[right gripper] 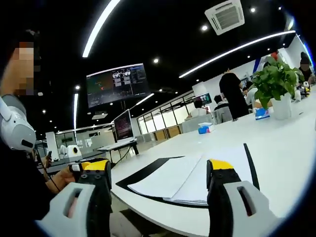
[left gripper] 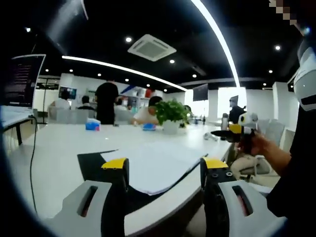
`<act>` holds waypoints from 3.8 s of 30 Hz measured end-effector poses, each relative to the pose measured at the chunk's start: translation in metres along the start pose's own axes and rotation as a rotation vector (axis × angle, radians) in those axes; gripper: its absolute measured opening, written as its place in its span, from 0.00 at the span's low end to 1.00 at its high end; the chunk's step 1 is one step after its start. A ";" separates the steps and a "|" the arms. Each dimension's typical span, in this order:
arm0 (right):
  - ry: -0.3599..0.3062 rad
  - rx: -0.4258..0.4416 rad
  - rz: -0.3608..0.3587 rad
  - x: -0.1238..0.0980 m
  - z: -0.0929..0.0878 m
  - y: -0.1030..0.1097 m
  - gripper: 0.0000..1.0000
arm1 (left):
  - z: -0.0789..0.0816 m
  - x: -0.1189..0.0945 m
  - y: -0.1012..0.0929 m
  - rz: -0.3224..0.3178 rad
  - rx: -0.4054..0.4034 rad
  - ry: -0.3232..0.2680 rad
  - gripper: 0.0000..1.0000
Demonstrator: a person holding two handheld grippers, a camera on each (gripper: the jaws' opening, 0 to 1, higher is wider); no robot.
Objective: Flip through the bound document one page at a time
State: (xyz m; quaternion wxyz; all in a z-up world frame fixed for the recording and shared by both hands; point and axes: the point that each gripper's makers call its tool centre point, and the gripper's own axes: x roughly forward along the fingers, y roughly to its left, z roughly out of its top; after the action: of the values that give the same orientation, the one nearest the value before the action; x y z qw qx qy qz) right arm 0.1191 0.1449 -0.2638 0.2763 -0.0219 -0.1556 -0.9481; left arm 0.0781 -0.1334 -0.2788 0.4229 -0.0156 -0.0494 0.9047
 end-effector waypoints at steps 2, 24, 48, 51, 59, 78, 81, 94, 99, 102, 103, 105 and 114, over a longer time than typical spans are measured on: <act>-0.004 0.014 -0.023 -0.003 -0.001 -0.002 0.86 | 0.004 -0.006 0.004 0.017 -0.054 -0.033 0.70; 0.113 -0.157 -0.130 -0.026 -0.009 0.004 0.80 | -0.009 -0.025 -0.003 0.078 0.036 0.064 0.61; 0.158 -0.139 -0.164 -0.042 -0.028 -0.030 0.67 | -0.033 -0.010 -0.005 0.030 0.049 0.148 0.55; 0.163 -0.149 -0.167 -0.043 -0.031 -0.034 0.65 | -0.036 -0.005 -0.007 0.016 0.054 0.159 0.55; 0.185 -0.148 -0.161 -0.038 -0.043 -0.046 0.60 | -0.039 0.014 -0.001 0.016 0.041 0.130 0.52; 0.204 -0.085 -0.203 -0.007 -0.033 -0.072 0.58 | -0.018 0.052 0.029 0.034 0.051 0.144 0.52; 0.220 -0.078 -0.209 -0.004 -0.033 -0.073 0.58 | -0.014 0.058 0.030 0.023 0.051 0.156 0.52; 0.163 -0.104 -0.207 0.005 -0.005 -0.079 0.61 | -0.012 0.089 0.034 -0.054 0.090 0.239 0.49; 0.210 -0.153 -0.225 0.002 -0.013 -0.085 0.61 | -0.020 0.097 0.029 -0.062 0.104 0.278 0.50; 0.247 -0.157 -0.226 0.000 -0.020 -0.087 0.60 | -0.024 0.099 0.023 -0.070 0.094 0.281 0.50; 0.255 -0.154 -0.227 -0.002 -0.022 -0.087 0.60 | -0.025 0.099 0.022 -0.070 0.093 0.280 0.50; 0.258 -0.156 -0.227 -0.004 -0.022 -0.088 0.60 | -0.026 0.102 0.019 -0.070 0.089 0.277 0.50; 0.232 -0.139 -0.250 -0.013 -0.021 -0.091 0.58 | -0.034 0.124 -0.007 -0.134 0.081 0.292 0.49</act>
State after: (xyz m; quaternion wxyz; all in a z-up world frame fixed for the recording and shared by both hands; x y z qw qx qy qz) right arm 0.0827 0.2184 -0.3111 0.1702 0.0880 -0.0583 -0.9797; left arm 0.0058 -0.0313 -0.3101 0.4850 -0.1264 0.0482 0.8640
